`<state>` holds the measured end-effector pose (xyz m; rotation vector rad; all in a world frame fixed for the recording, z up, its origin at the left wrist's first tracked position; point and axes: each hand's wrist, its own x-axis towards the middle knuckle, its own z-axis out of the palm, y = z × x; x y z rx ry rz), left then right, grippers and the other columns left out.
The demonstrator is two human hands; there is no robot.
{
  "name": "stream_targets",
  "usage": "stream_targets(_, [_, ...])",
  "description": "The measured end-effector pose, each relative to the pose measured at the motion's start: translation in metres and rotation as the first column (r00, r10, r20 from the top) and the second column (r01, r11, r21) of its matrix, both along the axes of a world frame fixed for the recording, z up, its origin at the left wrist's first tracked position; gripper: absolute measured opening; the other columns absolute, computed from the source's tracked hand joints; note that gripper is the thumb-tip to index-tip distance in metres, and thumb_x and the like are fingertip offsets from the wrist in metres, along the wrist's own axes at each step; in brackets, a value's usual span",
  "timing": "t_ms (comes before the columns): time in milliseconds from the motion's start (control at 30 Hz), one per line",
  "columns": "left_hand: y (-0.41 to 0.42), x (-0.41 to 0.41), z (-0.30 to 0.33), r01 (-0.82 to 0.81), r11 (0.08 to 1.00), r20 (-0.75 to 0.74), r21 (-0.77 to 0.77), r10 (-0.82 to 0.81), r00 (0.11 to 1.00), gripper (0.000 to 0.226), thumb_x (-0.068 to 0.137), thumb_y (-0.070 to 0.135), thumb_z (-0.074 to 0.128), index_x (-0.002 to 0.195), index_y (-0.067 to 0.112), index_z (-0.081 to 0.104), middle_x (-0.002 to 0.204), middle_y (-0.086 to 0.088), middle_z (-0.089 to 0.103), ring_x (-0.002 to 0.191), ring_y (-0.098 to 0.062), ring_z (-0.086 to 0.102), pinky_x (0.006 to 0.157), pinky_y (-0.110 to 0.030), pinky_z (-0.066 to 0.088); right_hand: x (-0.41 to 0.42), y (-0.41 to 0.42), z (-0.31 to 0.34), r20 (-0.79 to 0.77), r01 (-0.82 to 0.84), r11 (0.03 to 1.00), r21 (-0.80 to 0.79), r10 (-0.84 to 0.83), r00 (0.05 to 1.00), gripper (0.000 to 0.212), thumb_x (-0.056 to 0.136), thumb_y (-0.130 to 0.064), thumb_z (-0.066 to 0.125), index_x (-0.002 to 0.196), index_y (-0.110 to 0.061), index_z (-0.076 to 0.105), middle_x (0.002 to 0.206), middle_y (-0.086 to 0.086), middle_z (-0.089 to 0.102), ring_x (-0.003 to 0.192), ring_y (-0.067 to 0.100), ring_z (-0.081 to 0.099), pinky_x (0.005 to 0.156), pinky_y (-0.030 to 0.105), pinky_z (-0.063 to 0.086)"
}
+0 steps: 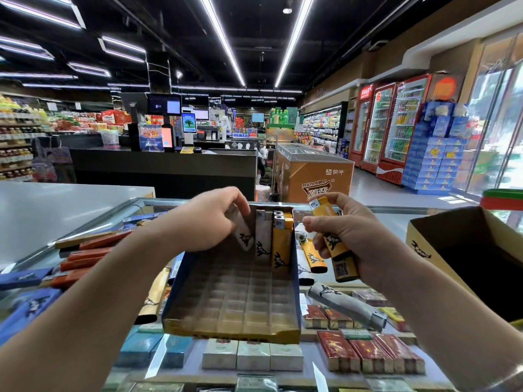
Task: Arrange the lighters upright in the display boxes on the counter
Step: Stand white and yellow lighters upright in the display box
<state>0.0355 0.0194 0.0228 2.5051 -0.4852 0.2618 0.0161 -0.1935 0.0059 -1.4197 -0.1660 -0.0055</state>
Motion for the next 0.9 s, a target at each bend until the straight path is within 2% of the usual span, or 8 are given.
stream_targets(33, [0.002, 0.000, 0.003, -0.005, 0.999, 0.027, -0.049, 0.007, 1.000, 0.031, 0.086, 0.006, 0.058, 0.086, 0.035, 0.050, 0.090, 0.005, 0.058, 0.082, -0.016, 0.061, 0.068, -0.033, 0.055, 0.000, 0.000, 0.000, 0.004, 0.003, 1.000, -0.006, -0.003, 1.000, 0.033, 0.077, 0.005, 0.067, 0.097, -0.018, 0.057, 0.080, 0.014, 0.059, 0.043, 0.013, 0.056, 0.038, 0.021, 0.044])
stream_targets(100, [0.006, -0.001, 0.009, 0.034, 0.988, 0.054, -0.148, -0.026, 0.998, 0.034, 0.081, 0.005, 0.067, 0.088, 0.035, 0.052, 0.089, 0.005, 0.060, 0.080, -0.013, 0.062, 0.067, -0.028, 0.054, 0.000, 0.000, 0.000, 0.014, 0.005, 1.000, -0.020, -0.004, 1.000, 0.032, 0.076, 0.004, 0.067, 0.097, -0.018, 0.057, 0.080, 0.015, 0.059, 0.044, 0.013, 0.056, 0.038, 0.022, 0.045])
stream_targets(200, [0.000, -0.004, 0.008, 0.157, 0.962, -0.003, -0.223, -0.161, 0.987, 0.039, 0.073, 0.003, 0.074, 0.089, 0.034, 0.055, 0.086, 0.005, 0.064, 0.075, -0.010, 0.066, 0.066, -0.023, 0.056, 0.001, 0.000, -0.001, 0.018, 0.005, 0.999, -0.046, -0.004, 1.000, 0.033, 0.077, 0.003, 0.067, 0.100, -0.018, 0.057, 0.081, 0.015, 0.059, 0.045, 0.013, 0.056, 0.038, 0.022, 0.045])
stream_targets(267, [-0.006, -0.004, 0.001, 0.218, 0.951, -0.011, -0.217, -0.226, 0.974, 0.041, 0.072, 0.003, 0.074, 0.088, 0.036, 0.057, 0.085, 0.006, 0.065, 0.075, -0.006, 0.066, 0.065, -0.022, 0.056, 0.001, 0.000, -0.001, 0.015, 0.008, 0.999, -0.054, -0.007, 1.000, 0.034, 0.077, 0.003, 0.067, 0.101, -0.018, 0.057, 0.081, 0.015, 0.059, 0.044, 0.013, 0.056, 0.038, 0.022, 0.045])
stream_targets(433, [-0.011, -0.002, -0.007, 0.224, 0.964, 0.210, -0.142, -0.191, 0.959, 0.042, 0.074, 0.010, 0.075, 0.086, 0.047, 0.060, 0.089, 0.018, 0.065, 0.075, 0.003, 0.063, 0.069, -0.018, 0.054, 0.001, 0.001, -0.001, 0.026, 0.019, 0.998, -0.060, -0.017, 1.000, 0.034, 0.077, 0.005, 0.067, 0.100, -0.018, 0.055, 0.082, 0.017, 0.058, 0.042, 0.013, 0.054, 0.037, 0.022, 0.043])
stream_targets(567, [-0.011, -0.001, -0.006, 0.243, 0.960, 0.314, -0.139, -0.190, 0.930, 0.042, 0.075, 0.006, 0.073, 0.084, 0.046, 0.062, 0.094, 0.022, 0.059, 0.075, 0.006, 0.061, 0.068, -0.010, 0.049, 0.001, 0.000, -0.001, 0.022, 0.017, 0.997, -0.069, -0.016, 1.000, 0.034, 0.077, 0.004, 0.067, 0.100, -0.019, 0.056, 0.087, 0.018, 0.058, 0.043, 0.013, 0.055, 0.038, 0.023, 0.044])
stream_targets(700, [-0.009, 0.004, -0.009, 0.228, 0.961, 0.297, -0.155, -0.174, 0.939, 0.041, 0.076, 0.007, 0.073, 0.086, 0.044, 0.062, 0.096, 0.019, 0.059, 0.075, 0.002, 0.063, 0.070, -0.013, 0.051, 0.001, 0.001, -0.001, 0.018, 0.008, 0.998, -0.054, -0.007, 1.000, 0.034, 0.077, 0.005, 0.067, 0.099, -0.019, 0.056, 0.085, 0.017, 0.059, 0.043, 0.013, 0.055, 0.038, 0.023, 0.044])
stream_targets(900, [-0.011, 0.006, -0.014, 0.208, 0.964, 0.304, -0.169, -0.149, 0.941, 0.035, 0.077, 0.007, 0.070, 0.091, 0.038, 0.064, 0.095, 0.017, 0.059, 0.079, -0.010, 0.063, 0.074, -0.028, 0.056, 0.001, 0.001, -0.001, 0.012, 0.007, 0.998, -0.057, -0.006, 1.000, 0.034, 0.077, 0.004, 0.067, 0.099, -0.020, 0.056, 0.086, 0.017, 0.059, 0.043, 0.013, 0.055, 0.038, 0.022, 0.044])
